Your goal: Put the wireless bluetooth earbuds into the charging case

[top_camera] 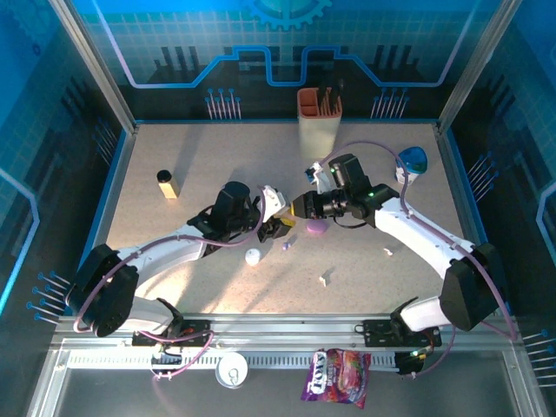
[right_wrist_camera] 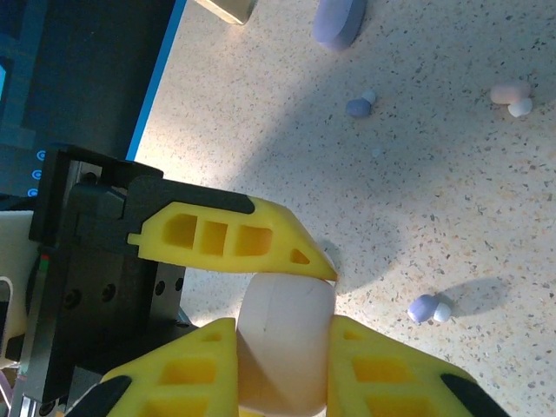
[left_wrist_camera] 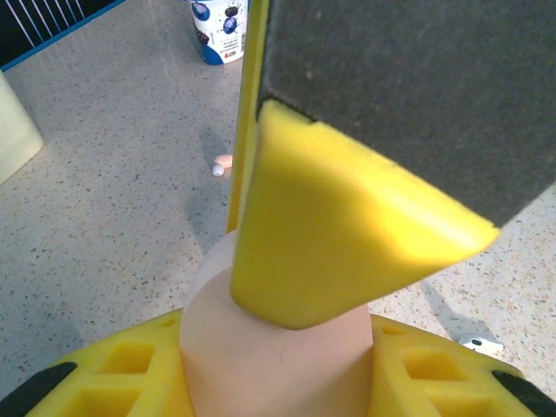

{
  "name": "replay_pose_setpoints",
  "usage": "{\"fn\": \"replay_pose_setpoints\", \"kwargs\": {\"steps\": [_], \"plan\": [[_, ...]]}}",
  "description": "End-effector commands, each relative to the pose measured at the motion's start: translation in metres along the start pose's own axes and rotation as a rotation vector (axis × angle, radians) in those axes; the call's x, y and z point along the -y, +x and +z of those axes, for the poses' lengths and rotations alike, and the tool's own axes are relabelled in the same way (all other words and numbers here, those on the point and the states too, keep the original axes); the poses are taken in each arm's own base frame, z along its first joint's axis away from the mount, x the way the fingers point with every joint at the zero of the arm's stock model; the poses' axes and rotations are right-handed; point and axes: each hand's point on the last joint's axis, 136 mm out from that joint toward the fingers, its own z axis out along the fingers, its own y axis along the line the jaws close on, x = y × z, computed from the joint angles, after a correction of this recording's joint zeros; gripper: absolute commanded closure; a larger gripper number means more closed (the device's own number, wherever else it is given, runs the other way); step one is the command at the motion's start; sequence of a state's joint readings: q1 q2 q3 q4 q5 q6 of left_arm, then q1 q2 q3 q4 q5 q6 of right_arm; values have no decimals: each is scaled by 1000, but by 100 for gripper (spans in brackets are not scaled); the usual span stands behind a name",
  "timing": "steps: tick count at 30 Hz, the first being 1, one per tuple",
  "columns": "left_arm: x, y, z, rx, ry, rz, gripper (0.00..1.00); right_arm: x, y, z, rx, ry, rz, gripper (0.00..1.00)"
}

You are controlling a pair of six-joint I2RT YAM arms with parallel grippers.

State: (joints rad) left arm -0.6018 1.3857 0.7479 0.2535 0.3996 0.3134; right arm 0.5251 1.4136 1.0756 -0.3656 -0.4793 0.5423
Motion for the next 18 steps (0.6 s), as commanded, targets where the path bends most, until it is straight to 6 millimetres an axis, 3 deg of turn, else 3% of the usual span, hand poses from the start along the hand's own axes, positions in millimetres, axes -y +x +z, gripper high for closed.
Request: {"fn": "replay_pose_setpoints", "kwargs": {"steps": [1,3,4,9,12,18], "plan": [[0,-29,-9,116,-24,37,65,3,-2,-7,22,31,13,83],[-1,-31,-9,140,-30,28,58,2,-5,-11,45,24,21,83],[-1,-33,-9,160,-32,23,48,1,-7,-14,59,16,26,83],[-1,-53,-21,324,-44,-57,23,-8,-20,-36,150,-72,89,82],[3,-70,-33,435,-24,-104,16,-21,-28,-55,221,-136,109,81],[10,-92,-46,569,19,-102,14,-33,-38,-80,308,-256,197,83]]}}
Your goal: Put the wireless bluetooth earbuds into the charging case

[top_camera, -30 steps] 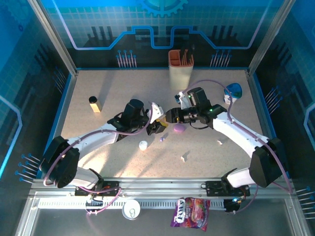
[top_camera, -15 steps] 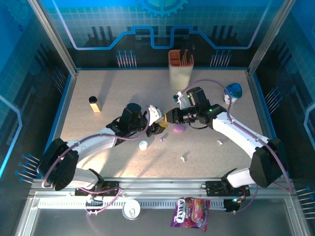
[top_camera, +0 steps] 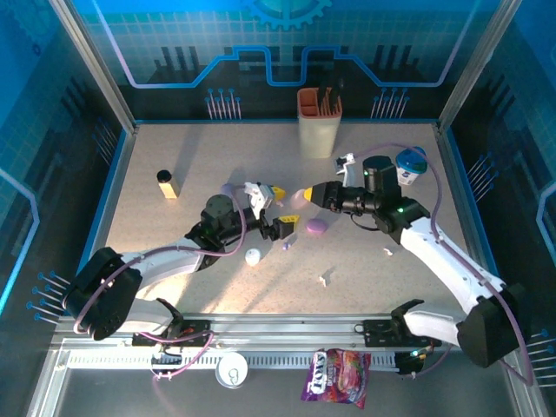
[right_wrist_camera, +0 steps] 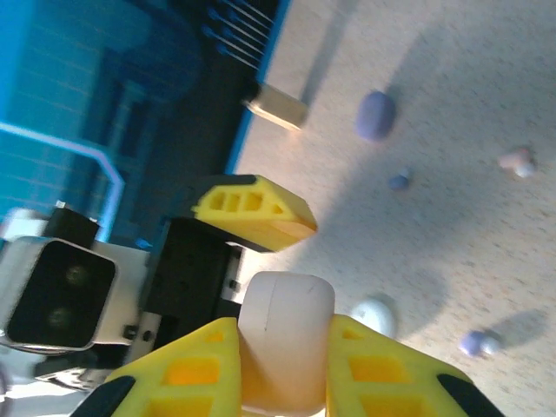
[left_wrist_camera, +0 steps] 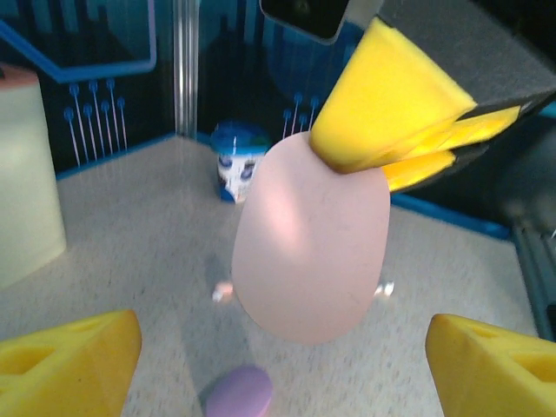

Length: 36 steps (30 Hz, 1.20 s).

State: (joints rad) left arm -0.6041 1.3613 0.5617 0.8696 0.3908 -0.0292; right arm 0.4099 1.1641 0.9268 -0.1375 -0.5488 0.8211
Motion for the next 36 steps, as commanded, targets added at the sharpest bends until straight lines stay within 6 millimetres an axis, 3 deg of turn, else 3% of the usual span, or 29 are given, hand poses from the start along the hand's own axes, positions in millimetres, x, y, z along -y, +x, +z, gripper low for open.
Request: {"fn": "replay_pose_setpoints", "kwargs": {"steps": [1,9,24,36], "plan": [[15,-42,-5,183,69,24,14,-13,-10,-8,47,-113,94,83],[23,-42,-1,290,134,145,17,-33,-23,-21,119,-234,149,84],[3,-46,16,309,32,256,20,-40,-37,-29,208,-402,320,85],[8,-58,33,322,129,145,24,-36,-33,-25,197,-449,363,86]]}}
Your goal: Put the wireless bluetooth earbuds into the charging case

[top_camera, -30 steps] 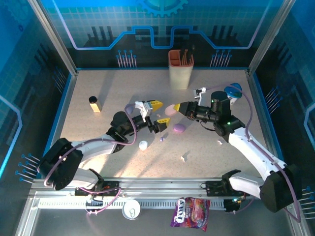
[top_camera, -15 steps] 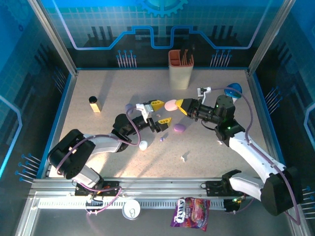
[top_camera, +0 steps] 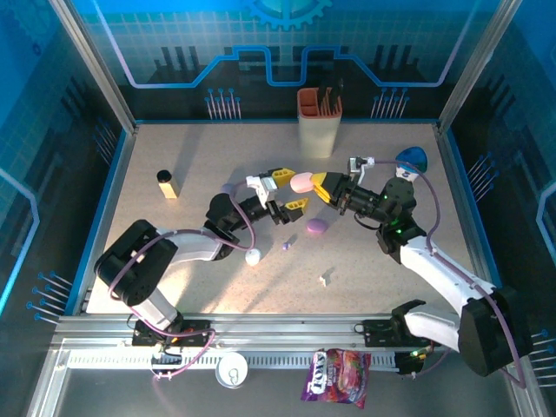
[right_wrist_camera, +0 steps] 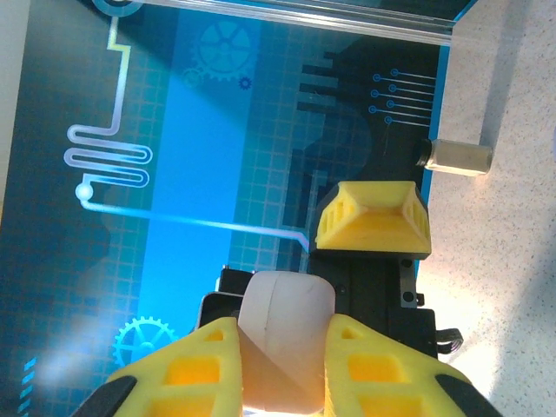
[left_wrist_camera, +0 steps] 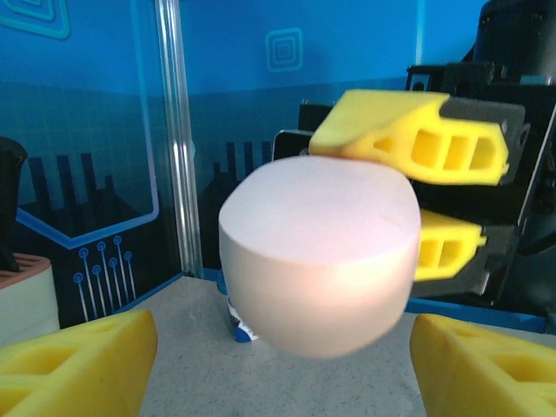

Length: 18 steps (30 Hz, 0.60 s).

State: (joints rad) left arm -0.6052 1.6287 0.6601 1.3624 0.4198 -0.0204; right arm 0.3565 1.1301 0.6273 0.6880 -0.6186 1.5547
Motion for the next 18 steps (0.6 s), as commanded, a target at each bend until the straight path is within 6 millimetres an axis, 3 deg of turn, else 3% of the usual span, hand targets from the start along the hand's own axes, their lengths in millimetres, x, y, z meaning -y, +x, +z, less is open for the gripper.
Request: {"fn": "replay_pose_setpoints", "kwargs": {"steps": [1,9,18], "plan": [[11,-14,9,47,71,-31,25,-10,-3,-1,5,-55,-11,86],[17,-21,9,53,108,-67,39,-5,-3,1,-3,-59,-2,85],[15,-28,12,69,102,-83,42,3,-4,4,-10,-46,3,85]]}}
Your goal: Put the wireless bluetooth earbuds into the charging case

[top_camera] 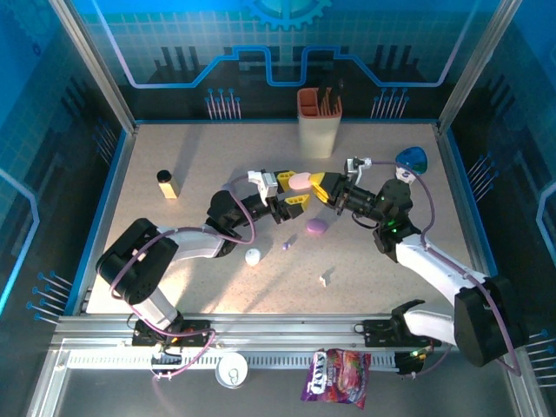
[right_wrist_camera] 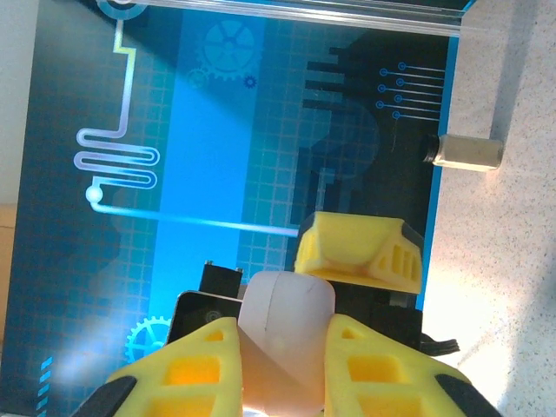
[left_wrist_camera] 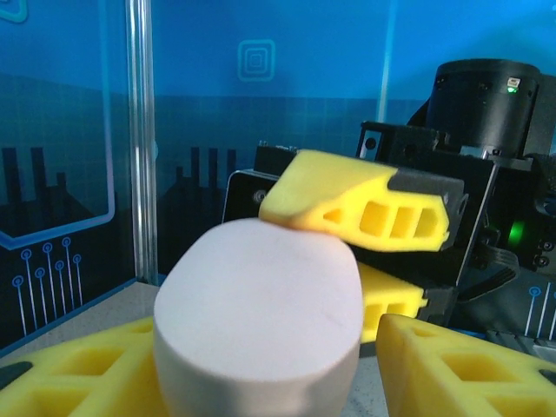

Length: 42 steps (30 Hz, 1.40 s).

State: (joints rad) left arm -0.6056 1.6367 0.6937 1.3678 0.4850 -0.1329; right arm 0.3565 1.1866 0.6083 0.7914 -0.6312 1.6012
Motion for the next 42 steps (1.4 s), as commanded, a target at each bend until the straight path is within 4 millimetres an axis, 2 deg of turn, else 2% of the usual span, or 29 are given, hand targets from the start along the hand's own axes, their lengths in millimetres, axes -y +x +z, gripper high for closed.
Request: {"fn": "replay_pose_setpoints", "kwargs": {"steps": [1,7,13,18,32,35,42], "plan": [[7,-18,6,51,36,14,42,-4,-2,-2,1,-23,-26,85],[7,-12,7,38,37,15,46,-2,-4,0,5,-26,-20,85],[5,-6,5,28,26,25,45,-5,-5,3,-4,-48,-9,85],[7,-6,5,27,34,26,46,-1,-6,3,-3,-48,3,85],[-2,-7,4,33,-14,48,45,-6,-4,4,-19,-61,-4,85],[0,-8,4,36,-8,44,48,-3,-4,4,-18,-54,-1,85],[1,-6,3,30,2,49,67,-1,-5,4,-15,-55,8,85]]}}
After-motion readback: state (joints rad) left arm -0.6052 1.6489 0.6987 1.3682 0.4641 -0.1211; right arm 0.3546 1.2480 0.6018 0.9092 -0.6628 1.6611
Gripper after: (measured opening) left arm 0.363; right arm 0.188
